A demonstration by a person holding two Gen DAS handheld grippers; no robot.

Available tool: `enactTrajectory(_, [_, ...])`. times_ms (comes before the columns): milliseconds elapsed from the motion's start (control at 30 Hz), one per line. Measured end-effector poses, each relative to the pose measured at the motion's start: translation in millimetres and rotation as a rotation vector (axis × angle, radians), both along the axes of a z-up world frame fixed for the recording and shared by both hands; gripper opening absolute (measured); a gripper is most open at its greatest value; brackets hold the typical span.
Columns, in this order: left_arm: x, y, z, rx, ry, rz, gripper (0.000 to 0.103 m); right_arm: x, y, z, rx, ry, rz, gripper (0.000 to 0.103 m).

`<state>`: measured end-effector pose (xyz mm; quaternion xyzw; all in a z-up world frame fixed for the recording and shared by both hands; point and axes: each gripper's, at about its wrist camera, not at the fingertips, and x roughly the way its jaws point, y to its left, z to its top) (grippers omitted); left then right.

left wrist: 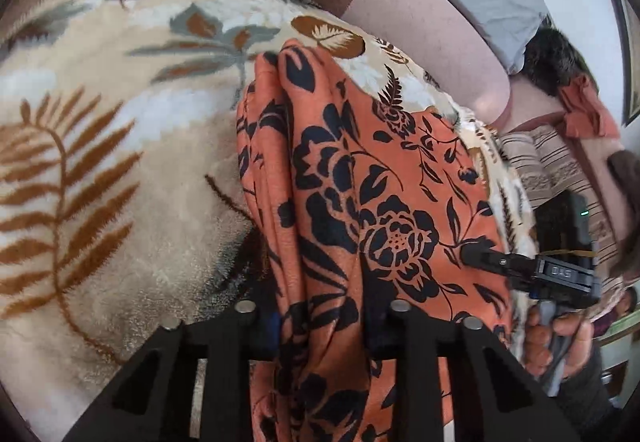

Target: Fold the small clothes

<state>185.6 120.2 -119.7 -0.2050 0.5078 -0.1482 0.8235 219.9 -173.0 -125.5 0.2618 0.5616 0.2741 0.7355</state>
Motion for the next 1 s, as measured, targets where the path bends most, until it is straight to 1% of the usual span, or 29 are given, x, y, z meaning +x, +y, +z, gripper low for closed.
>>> enactTrajectory(67, [-3, -8, 11, 0.054, -0.026, 0.002, 0.025, -4, 5, 16, -0.033, -0.049, 0.018, 0.035])
enactTrajectory(200, [-13, -23, 50, 0.060, -0.121, -0.017, 0.024, -15, 1, 57, -0.056, -0.154, 0.021, 0.033])
enactTrajectory(300, [-12, -42, 82, 0.059, -0.199, -0.037, 0.024, -22, -20, 89, -0.054, -0.227, -0.002, 0.033])
enactTrajectory(367, [-5, -65, 102, 0.070, -0.247, -0.062, 0.025, -22, -40, 110, -0.055, -0.271, -0.026, 0.033])
enactTrajectory(467, [9, -96, 114, 0.078, -0.268, -0.085, 0.025, -20, -71, 130, -0.062, -0.306, -0.060, 0.033])
enactTrajectory(567, [21, -125, 114, 0.111, -0.266, -0.091, 0.025, -15, -99, 133, -0.071, -0.318, -0.080, 0.033])
enactTrajectory(633, [26, -142, 107, 0.130, -0.249, -0.082, 0.025, -11, -113, 127, -0.071, -0.304, -0.091, 0.033])
enactTrajectory(667, [29, -150, 102, 0.152, -0.237, -0.078, 0.025, -8, -119, 121, -0.073, -0.297, -0.094, 0.033])
enactTrajectory(833, [37, -163, 97, 0.207, -0.204, -0.069, 0.025, 1, -130, 99, -0.079, -0.253, -0.097, 0.033])
enactTrajectory(900, [36, -161, 99, 0.213, -0.202, -0.065, 0.025, 4, -130, 96, -0.081, -0.251, -0.095, 0.033])
enactTrajectory(1000, [36, -161, 103, 0.225, -0.210, -0.059, 0.025, 5, -129, 100, -0.081, -0.258, -0.091, 0.033])
